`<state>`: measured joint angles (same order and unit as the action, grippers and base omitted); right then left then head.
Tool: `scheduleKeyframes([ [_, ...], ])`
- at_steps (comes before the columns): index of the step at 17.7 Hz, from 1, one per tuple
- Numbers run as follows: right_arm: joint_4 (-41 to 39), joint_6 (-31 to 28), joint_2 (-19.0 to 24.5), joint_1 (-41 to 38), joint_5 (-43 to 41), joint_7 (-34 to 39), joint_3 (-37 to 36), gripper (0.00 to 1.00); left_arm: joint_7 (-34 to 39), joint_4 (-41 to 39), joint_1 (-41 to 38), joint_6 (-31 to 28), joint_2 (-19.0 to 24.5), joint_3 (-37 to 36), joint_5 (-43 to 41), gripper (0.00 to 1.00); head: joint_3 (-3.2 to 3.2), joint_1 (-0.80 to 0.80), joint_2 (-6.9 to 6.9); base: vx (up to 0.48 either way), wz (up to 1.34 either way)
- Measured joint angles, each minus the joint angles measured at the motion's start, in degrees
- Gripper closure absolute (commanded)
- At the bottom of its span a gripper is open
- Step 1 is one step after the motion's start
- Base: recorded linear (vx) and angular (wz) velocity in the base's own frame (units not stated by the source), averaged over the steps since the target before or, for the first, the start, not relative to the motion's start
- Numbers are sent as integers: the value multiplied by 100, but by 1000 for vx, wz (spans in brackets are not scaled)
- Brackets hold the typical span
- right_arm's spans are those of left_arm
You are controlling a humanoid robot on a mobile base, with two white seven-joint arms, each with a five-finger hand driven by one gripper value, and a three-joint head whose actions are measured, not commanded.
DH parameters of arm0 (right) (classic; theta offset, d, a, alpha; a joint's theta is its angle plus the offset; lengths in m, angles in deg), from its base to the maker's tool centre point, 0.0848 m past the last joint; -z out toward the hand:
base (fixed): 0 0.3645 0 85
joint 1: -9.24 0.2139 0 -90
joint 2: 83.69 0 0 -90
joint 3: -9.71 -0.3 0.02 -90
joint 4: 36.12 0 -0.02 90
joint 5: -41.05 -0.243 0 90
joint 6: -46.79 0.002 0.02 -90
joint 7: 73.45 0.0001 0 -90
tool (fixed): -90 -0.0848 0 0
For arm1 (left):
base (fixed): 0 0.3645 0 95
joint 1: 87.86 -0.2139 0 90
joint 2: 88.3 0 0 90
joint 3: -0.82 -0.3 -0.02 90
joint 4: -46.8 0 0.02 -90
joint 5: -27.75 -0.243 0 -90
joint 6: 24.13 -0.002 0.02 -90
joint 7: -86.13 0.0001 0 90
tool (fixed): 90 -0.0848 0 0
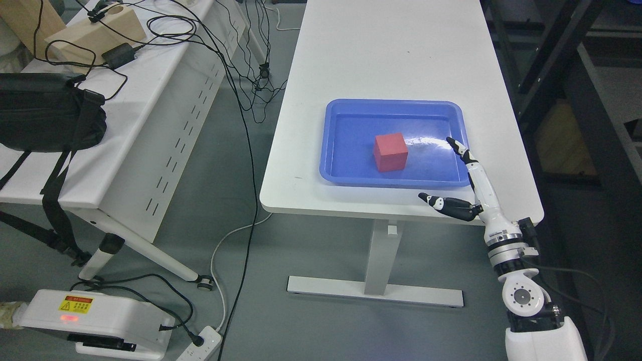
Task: Pick pink block from left shelf to tray
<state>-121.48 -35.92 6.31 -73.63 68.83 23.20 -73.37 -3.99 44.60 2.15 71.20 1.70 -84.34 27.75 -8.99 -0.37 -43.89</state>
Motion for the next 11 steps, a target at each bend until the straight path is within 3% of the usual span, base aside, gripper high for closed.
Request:
scheduleKeyframes([
  [6, -8, -804, 0, 1, -765, 169, -261, 0, 0, 0, -1, 0, 0, 0, 0, 0, 0, 0, 0, -191, 56],
  [11, -23, -978, 0, 0, -1095, 228, -432, 0, 0, 0, -1, 0, 0, 0, 0, 0, 0, 0, 0, -192, 100],
])
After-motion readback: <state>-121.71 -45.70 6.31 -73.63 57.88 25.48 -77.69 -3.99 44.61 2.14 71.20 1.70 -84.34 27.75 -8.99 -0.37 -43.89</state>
